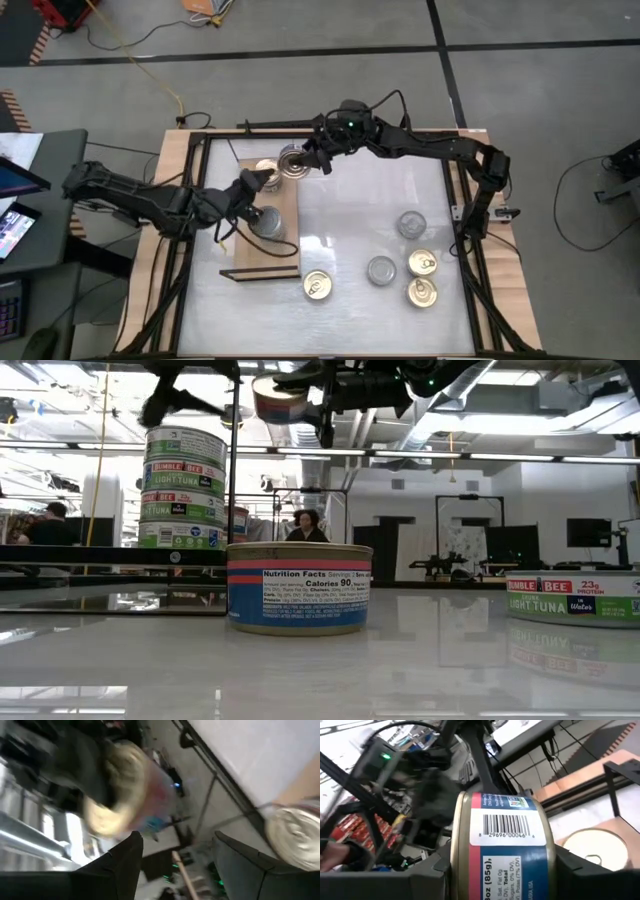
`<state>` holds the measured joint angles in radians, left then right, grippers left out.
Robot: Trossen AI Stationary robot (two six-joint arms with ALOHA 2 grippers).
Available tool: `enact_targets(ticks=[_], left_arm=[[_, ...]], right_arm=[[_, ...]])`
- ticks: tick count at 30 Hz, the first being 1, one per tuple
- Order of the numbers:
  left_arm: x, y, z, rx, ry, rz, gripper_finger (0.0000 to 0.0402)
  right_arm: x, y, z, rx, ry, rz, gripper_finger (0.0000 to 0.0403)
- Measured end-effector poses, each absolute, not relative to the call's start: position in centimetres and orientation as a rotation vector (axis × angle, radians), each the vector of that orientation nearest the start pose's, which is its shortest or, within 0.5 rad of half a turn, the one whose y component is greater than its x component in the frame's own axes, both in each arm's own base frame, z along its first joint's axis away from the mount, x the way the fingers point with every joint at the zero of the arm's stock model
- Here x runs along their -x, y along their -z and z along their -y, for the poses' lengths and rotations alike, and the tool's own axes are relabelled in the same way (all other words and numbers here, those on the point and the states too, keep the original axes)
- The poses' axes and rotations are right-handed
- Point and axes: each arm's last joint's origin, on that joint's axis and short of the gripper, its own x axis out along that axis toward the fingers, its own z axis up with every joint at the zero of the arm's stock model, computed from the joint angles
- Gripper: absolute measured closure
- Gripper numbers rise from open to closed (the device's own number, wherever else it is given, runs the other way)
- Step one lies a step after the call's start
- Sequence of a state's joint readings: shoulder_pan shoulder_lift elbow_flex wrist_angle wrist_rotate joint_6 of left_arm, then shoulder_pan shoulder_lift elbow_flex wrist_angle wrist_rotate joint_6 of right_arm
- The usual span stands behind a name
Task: Stack canned seafood by type on shelf
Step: Stack the blue-pink tuna can on top of the other blue-pink tuna can on the shelf
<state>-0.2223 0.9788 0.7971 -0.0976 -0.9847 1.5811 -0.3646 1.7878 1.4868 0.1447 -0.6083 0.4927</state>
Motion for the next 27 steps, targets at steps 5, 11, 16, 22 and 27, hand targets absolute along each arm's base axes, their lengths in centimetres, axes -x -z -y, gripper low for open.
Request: enact_targets(ticks=[5, 11, 16, 22, 27], left_arm=[[-22.3, -32.1, 3.2, -1.750, -0.447, -0.705, 0.0178], [-23.7, -31.4, 3.6, -1.892, -0.397, -0.728, 0.0178], [-24.4, -30.2, 3.3, -1.926, -0.356, -0.821, 0.0177], [-24.7, -29.5, 3.2, -1.970, -0.323, -0.881, 0.0168], [-24.8, -30.2, 3.3, -2.038, -0.333, -0.839, 0.0163]], right_arm=[[-39.8, -32.8, 13.0, -0.545, -0.202, -0.231, 0.0197], [-39.8, -32.8, 13.0, -0.555, -0.203, -0.231, 0.0196], [-39.8, -32.6, 12.9, -0.584, -0.197, -0.256, 0.0189], [-39.8, -32.8, 12.7, -0.612, -0.273, -0.257, 0.0198], [-39.9, -33.3, 12.4, -0.629, -0.314, -0.252, 0.0190]])
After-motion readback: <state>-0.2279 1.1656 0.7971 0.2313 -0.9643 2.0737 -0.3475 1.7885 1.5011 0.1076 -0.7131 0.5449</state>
